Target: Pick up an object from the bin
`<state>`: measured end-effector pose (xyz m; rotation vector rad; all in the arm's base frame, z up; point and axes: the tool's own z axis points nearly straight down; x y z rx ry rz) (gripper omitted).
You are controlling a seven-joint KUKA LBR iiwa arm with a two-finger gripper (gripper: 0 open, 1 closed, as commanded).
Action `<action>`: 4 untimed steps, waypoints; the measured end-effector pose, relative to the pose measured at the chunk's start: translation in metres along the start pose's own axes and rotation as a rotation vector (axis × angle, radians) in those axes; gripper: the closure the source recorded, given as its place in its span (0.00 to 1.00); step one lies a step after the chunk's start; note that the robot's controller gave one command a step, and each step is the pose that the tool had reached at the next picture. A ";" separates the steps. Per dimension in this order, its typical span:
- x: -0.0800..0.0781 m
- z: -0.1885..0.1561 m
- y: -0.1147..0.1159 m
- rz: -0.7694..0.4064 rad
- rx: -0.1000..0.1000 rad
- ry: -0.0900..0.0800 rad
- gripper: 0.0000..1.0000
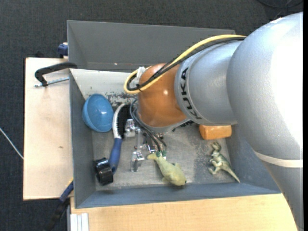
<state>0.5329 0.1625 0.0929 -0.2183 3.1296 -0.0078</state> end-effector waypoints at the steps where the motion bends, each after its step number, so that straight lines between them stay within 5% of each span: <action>1: 0.026 0.019 -0.083 -0.023 -0.007 -0.002 0.00; 2: 0.025 0.018 -0.080 -0.027 -0.007 -0.005 1.00; 4: 0.010 -0.191 -0.075 -0.113 -0.006 -0.012 1.00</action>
Offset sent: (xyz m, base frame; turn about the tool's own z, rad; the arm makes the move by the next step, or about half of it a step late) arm -0.0162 -0.0840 -0.0204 -0.0281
